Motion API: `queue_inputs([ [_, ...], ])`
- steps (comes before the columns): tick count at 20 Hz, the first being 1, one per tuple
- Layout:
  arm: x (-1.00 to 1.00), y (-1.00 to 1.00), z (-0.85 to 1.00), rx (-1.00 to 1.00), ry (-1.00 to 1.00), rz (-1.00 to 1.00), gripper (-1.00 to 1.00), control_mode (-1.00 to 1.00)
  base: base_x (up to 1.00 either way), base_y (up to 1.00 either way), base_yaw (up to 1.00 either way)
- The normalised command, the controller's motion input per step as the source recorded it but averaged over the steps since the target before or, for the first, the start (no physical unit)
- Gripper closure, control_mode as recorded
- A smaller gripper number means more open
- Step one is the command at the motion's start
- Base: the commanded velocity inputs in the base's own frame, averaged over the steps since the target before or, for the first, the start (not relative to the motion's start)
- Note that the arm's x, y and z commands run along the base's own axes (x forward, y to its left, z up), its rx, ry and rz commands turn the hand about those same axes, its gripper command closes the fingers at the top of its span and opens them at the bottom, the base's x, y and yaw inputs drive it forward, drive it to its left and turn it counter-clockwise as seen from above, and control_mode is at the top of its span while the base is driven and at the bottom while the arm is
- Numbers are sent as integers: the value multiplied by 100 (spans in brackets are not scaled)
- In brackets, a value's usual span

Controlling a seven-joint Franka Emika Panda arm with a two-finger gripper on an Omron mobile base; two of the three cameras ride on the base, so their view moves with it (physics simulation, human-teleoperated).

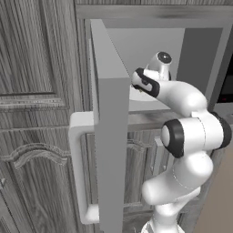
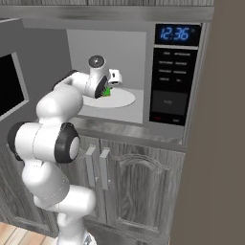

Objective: Place the sponge inside the microwave to prepare for sanitizing.

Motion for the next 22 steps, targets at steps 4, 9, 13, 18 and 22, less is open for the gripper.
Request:
queue_inputs([
  [4, 7, 0, -25, 0, 8, 0, 100, -100, 0, 0, 0],
  [9, 6, 0, -28, 0, 9, 0, 100, -100, 0, 0, 0],
  [13, 0, 0, -31, 0, 8, 0, 100, -100, 0, 0, 0],
  [18, 0, -1, -31, 0, 2, 0, 100, -100, 0, 0, 0],
  [22, -1, 0, -28, 0, 0, 0, 100, -100, 0, 0, 0],
])
